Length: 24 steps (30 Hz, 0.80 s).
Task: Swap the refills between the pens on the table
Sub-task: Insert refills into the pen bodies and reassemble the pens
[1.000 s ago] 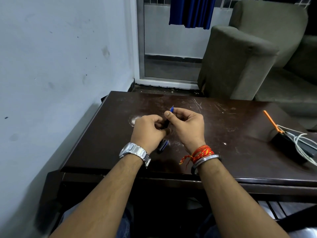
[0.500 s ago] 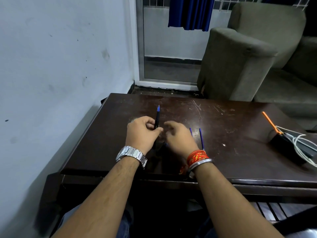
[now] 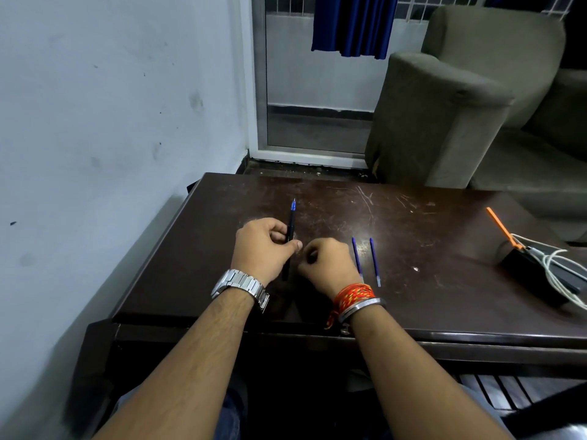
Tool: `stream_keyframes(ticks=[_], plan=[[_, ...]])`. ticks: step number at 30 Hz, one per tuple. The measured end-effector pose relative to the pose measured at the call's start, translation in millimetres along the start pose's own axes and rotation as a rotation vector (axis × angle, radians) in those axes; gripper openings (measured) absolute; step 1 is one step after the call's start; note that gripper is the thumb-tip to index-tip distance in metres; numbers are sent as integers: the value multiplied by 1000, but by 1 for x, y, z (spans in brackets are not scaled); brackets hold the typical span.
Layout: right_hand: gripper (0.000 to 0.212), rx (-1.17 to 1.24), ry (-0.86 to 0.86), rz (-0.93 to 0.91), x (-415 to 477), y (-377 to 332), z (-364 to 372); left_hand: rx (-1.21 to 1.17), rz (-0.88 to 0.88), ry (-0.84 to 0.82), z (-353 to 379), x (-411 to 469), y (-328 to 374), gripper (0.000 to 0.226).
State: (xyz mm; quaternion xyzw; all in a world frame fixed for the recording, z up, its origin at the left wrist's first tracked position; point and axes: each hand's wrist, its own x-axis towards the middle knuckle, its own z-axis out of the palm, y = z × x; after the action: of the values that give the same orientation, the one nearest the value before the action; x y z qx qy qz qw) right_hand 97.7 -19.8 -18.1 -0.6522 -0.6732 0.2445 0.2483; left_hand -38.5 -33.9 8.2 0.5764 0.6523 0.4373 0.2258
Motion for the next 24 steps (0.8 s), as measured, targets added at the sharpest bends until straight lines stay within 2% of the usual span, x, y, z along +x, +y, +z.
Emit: stream_keyframes(ticks=[3, 5, 8, 10, 14, 18, 24], plan=[[32, 257, 254, 36, 1, -9, -13, 7, 19, -55, 1, -1, -1, 20], [34, 401, 419, 27, 0, -15, -25, 15, 35, -106, 1, -1, 0, 17], [34, 701, 556, -22, 0, -20, -33, 30, 68, -179, 4, 0, -2, 17], [33, 836, 581, -64, 1, -21, -35, 27, 80, -216, 6, -1, -2, 19], [32, 946, 571, -149, 2, -22, -37, 22, 93, -255, 7, -2, -1, 26], [36, 899, 510, -205, 1, -22, -35, 35, 92, -252, 8, -2, -1, 28], [36, 792, 510, -247, 2, -20, -34, 30, 104, -242, 6, -3, 1, 26]])
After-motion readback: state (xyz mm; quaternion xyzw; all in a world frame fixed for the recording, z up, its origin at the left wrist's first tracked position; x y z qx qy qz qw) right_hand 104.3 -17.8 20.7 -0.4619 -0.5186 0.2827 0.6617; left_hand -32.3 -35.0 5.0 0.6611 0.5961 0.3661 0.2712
